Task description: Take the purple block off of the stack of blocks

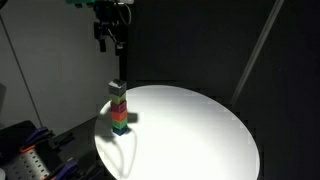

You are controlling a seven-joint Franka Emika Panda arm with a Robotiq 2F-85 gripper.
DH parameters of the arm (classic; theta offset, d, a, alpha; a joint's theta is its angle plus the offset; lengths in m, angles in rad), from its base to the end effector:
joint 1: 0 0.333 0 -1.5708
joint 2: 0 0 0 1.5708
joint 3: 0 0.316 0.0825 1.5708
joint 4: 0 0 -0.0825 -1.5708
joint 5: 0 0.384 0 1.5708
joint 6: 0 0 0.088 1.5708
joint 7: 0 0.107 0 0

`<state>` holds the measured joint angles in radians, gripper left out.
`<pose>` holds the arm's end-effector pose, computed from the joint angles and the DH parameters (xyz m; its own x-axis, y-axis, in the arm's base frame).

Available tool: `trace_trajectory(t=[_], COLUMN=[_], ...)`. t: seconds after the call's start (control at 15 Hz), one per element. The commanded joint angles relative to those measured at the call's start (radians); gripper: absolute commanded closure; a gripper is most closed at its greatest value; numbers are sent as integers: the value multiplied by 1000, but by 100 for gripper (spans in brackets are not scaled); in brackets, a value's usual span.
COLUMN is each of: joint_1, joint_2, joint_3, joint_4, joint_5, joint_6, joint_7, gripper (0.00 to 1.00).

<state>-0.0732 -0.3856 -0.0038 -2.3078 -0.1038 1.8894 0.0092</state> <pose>0.4292 -0.0409 0.4926 0.9980 -0.0533 -0.0334 -0.0499 -0.9941 0.0962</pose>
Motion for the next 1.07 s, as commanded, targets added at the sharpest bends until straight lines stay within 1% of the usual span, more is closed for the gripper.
trace_trajectory(t=[0.0,0.6,1.0], joint_1=[11,11,20], joint_2=[0,-1,6], joint_3=[-9,-9,-16], joint_4=[3,3,2], joint_5=[-3,-3,8], joint_6=[-3,-3,49], joint_7=[3,3,-18], gripper=[0,0,0])
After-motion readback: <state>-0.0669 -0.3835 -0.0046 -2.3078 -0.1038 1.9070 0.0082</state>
